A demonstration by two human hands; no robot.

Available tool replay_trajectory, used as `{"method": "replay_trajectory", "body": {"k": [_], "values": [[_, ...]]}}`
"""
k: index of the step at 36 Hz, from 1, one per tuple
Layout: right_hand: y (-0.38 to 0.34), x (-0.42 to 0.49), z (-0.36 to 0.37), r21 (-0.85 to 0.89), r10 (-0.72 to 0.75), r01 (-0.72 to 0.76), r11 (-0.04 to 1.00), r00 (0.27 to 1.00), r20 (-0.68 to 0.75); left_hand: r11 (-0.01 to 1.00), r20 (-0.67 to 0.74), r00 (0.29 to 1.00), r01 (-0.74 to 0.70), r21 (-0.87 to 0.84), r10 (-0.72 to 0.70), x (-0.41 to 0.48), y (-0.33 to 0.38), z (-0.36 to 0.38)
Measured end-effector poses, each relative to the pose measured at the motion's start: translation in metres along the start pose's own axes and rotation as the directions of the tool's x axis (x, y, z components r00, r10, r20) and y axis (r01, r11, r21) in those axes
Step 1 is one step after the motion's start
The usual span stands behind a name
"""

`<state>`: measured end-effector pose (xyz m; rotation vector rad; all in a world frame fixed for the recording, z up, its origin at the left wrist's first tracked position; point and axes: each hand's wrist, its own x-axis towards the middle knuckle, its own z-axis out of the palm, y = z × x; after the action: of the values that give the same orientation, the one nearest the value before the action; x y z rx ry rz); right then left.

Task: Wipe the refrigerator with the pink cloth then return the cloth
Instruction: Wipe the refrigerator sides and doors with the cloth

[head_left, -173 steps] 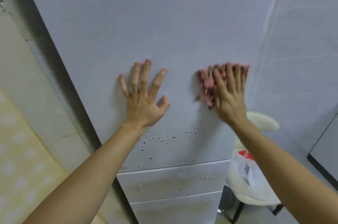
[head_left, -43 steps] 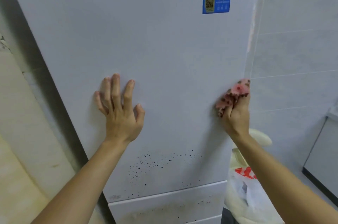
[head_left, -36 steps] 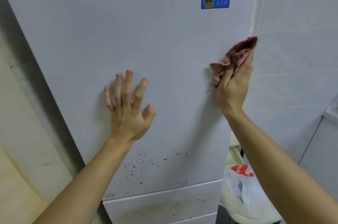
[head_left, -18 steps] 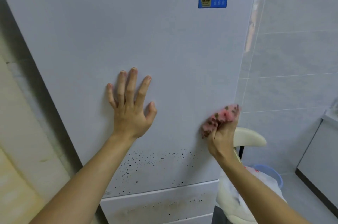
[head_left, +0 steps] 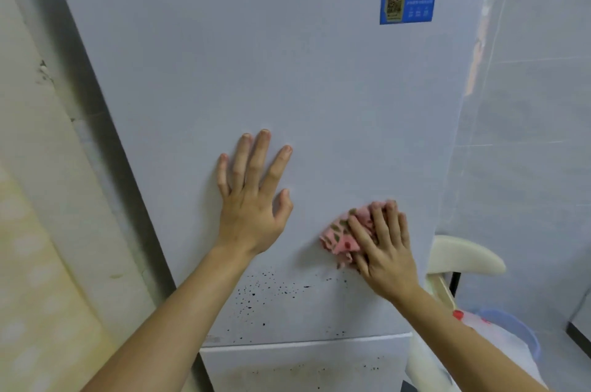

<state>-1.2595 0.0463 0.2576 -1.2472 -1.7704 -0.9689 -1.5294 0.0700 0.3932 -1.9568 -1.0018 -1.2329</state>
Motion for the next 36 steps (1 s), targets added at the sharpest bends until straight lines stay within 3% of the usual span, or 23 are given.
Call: {"method": "replay_trajectory", "body": {"k": [7,12,16,19,23,26,28,33,36], "values": [[0.01,0.039,-0.022,0.11,-0.027,0.027,0.994,1.0,0.001,0.999,0.05,0.998,-0.03,-0.013,0.03,-0.001,-0.005,-0.01],[0.008,0.166,-0.066,0.359,0.255,-0.174,0.917,0.948,-0.192,1.0,0.053,0.998,-0.022,-0.017,0.023,-0.004,-0.011,-0.012],[-0.011,0.227,-0.075,0.297,0.397,-0.304,0.905,0.855,-0.334,1.0,0.014,1.0,0.02,0.001,-0.02,-0.007,-0.023,-0.015],[-0.029,0.207,-0.059,0.202,0.297,-0.239,0.95,0.891,-0.344,0.998,-0.023,0.998,0.058,0.003,-0.058,-0.011,-0.034,-0.016],[-0.056,0.127,-0.026,0.101,-0.023,0.044,0.994,0.979,-0.2,0.996,-0.04,0.996,0.083,0.021,-0.082,-0.011,-0.042,-0.014],[-0.056,0.061,-0.004,0.066,-0.285,0.286,0.956,0.958,-0.022,0.995,-0.047,0.995,0.091,0.03,-0.089,-0.011,-0.043,-0.011],[-0.046,0.038,0.0,0.062,-0.378,0.373,0.926,0.921,0.098,0.996,-0.05,0.995,0.09,0.024,-0.089,-0.012,-0.044,-0.011],[-0.033,0.05,-0.012,0.137,-0.409,0.395,0.908,0.907,0.097,0.997,-0.02,0.997,0.074,0.019,-0.074,-0.013,-0.046,-0.014],[-0.021,0.095,-0.027,0.15,-0.263,0.272,0.95,0.962,-0.077,0.997,-0.013,0.997,0.07,0.019,-0.07,-0.011,-0.048,-0.016]]}}
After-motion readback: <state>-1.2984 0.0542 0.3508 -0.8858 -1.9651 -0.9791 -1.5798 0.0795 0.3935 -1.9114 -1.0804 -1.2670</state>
